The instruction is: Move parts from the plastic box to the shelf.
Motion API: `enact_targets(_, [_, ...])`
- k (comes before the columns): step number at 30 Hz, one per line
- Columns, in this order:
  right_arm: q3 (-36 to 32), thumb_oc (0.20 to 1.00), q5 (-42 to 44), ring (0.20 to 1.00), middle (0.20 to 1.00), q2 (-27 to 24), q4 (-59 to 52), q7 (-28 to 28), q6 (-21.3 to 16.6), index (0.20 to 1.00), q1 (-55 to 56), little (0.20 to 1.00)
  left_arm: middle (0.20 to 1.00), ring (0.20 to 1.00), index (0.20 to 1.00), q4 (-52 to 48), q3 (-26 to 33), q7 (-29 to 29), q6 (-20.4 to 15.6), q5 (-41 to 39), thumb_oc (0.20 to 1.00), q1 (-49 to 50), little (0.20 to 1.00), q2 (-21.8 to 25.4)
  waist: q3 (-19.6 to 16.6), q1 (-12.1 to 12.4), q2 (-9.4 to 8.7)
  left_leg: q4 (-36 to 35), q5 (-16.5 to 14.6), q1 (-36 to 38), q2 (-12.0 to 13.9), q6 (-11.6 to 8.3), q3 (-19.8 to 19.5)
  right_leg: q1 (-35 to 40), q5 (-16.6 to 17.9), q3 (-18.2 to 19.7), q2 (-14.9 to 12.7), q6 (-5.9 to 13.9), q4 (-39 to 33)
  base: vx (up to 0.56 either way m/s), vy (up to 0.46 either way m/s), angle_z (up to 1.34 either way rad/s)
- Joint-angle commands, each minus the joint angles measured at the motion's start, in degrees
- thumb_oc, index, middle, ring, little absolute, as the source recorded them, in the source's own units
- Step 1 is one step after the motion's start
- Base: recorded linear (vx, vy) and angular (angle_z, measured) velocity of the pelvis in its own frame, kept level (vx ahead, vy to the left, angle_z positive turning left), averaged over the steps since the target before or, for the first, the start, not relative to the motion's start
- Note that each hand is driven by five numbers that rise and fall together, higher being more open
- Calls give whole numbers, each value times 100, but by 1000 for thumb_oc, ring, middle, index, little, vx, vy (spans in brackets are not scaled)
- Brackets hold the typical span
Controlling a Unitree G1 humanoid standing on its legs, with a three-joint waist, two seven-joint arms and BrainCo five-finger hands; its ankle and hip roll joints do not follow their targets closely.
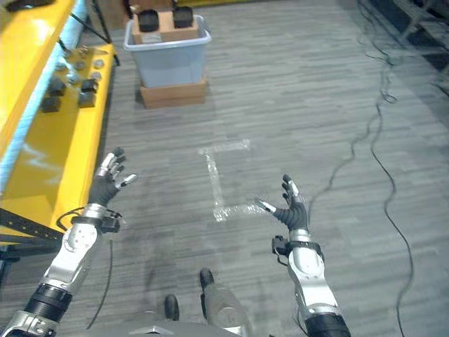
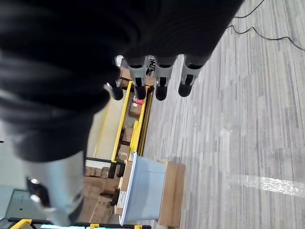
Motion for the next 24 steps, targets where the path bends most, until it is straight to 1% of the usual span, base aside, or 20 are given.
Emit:
enact_targets(1, [-296,1000,-686,1000,1000,-549,-300,-142,-123,1000,22,1000,1000,1000,1000,5,109,-86,-324,-134,1000,-86,1000,94,-209,-23,-124,3045,-338,-361,-124,-401,101,405,-534,232,-74,486,6,212,-165,30])
enact_targets(2, [-297,1000,-689,1000,1000,-545,-305,-143,-118,1000,20,1000,1000,1000,1000,4,111,-86,-322,-133,1000,-89,1000,97,-226,-33,-136,3057,-313,-406,-133,-404,94,380,-505,226,-86,485,-13,163,-137,25])
enact_targets(3, [-391,1000,-864,1000,1000,-785,-429,-177,-105,1000,56,1000,1000,1000,1000,-81,183,-92,-361,-105,1000,16,1000,140,-83,15,-279,4281,-7,-917,-315,-528,17,577,-566,361,-203,331,-33,98,-89,6])
enact_targets(4, [-393,1000,-863,1000,1000,-786,-430,-176,-104,1000,56,1000,1000,1000,1000,-84,184,-94,-360,-106,1000,16,1000,140,-83,7,-262,4343,-23,-959,-296,-530,6,557,-571,348,-186,329,-17,179,-131,-12])
enact_targets(5, [-373,1000,-863,1000,1000,-839,-377,-223,-69,1000,29,1000,1000,1000,1000,-65,187,-78,-359,-117,1000,57,1000,114,-43,53,-320,4716,-32,-1221,-328,-491,9,654,-602,409,-241,252,-46,99,-82,-32])
enact_targets(7, [-325,1000,-1046,1000,1000,-901,-366,-280,58,1000,16,1000,1000,1000,1000,-45,217,-57,-279,-113,1000,139,1000,82,44,205,-400,4836,-241,-1713,-324,-310,-12,767,-671,529,-296,169,-20,172,-99,-21])
enact_targets(8, [-319,1000,-1150,1000,1000,-928,-387,-293,76,1000,25,1000,1000,1000,1000,-47,261,-61,-258,-129,1000,221,1000,58,56,272,-398,4552,-308,-1836,-326,-235,-97,824,-692,576,-280,182,-61,323,-63,-31])
enact_targets(9, [-289,1000,-1295,1000,1000,-900,-367,-366,110,1000,11,1000,1000,1000,1000,-49,366,-35,-231,-84,1000,390,1000,55,10,408,-385,3614,-400,-1837,-324,-163,-191,964,-710,644,-233,283,-244,274,-31,-45])
enact_targets(10, [-282,1000,-1300,1000,1000,-898,-363,-371,109,1000,12,1000,1000,1000,1000,-50,366,-33,-231,-81,1000,397,1000,54,5,420,-408,3556,-387,-1798,-341,-159,-170,984,-704,662,-258,286,-269,330,-7,-59])
enact_targets(11, [-256,1000,-1410,1000,1000,-877,-332,-422,114,1000,-25,1000,1000,1000,1000,-23,370,-1,-213,-9,1000,444,1000,74,-18,484,-343,2634,-390,-1792,-322,-149,-282,1080,-785,682,-183,346,-360,232,5,-61])
enact_targets(12, [-213,1000,-1474,1000,1000,-868,-307,-463,149,1000,-85,1000,1000,1000,1000,-7,352,7,-200,3,1000,442,1000,88,-54,551,-341,1598,-129,-1737,-298,-144,-300,1174,-792,677,-192,373,-498,334,9,-46])
enact_targets(13, [-143,1000,-1523,1000,1000,-841,-246,-516,190,1000,-142,1000,1000,1000,1000,62,306,34,-184,-41,1000,417,1000,54,-83,607,-253,967,139,-1803,-197,-189,-370,1271,-857,670,-96,395,-564,353,-28,-39])
enact_targets(14, [-95,1000,-1589,1000,1000,-833,-126,-572,241,1000,-190,1000,1000,1000,1000,203,232,51,-157,-29,1000,346,1000,-13,-91,639,-255,365,411,-1733,-158,-230,-342,1449,-928,621,-104,395,-667,389,-50,-15])
enact_targets(17, [-62,1000,-1740,1000,1000,-716,-114,-535,282,1000,-102,1000,1000,1000,1000,264,174,13,-75,142,1000,352,1000,-21,-166,577,-181,98,466,-1696,-85,-131,40,1776,-1304,585,29,329,-563,458,-2,12])
enact_targets(18, [-82,1000,-1838,1000,1000,-642,-216,-482,320,1000,65,1000,1000,1000,1000,275,124,-63,-22,198,1000,395,1000,-43,-298,558,-183,-79,565,-1546,-131,-51,154,1909,-1461,537,-55,336,-476,435,71,25])
enact_targets(20, [-92,1000,-1889,1000,1000,-620,-230,-488,322,1000,107,1000,1000,1000,1000,326,80,-82,-13,248,1000,397,1000,-38,-390,555,-246,-34,512,-1507,-205,-12,206,1969,-1550,497,-133,387,-402,344,54,9])
enact_targets(21, [-94,1000,-1899,1000,1000,-584,-242,-476,343,1000,113,1000,1000,1000,1000,371,75,-88,14,249,1000,390,1000,-26,-426,563,-281,-2,442,-1453,-227,19,271,1963,-1527,467,-173,469,-266,495,43,14])
enact_targets(22, [-94,1000,-1906,1000,1000,-527,-223,-433,356,1000,109,1000,1000,1000,1000,490,48,-88,56,316,1000,331,1000,5,-442,537,-395,55,202,-1232,-350,72,313,1824,-1240,418,-276,807,462,336,16,13])
enact_targets(23, [-94,1000,-1907,1000,1000,-525,-223,-433,357,1000,104,1000,1000,1000,1000,492,50,-88,56,316,1000,326,1000,6,-446,545,-381,45,225,-1247,-327,66,315,1798,-1217,425,-254,802,466,310,8,15])
enact_targets(24, [-59,1000,-1943,1000,1000,-529,-223,-401,384,1000,76,1000,1000,1000,1000,516,78,-67,88,325,1000,288,1000,46,-387,516,-414,99,92,-1124,-383,131,304,1506,-753,445,-323,1046,1122,125,-9,7])
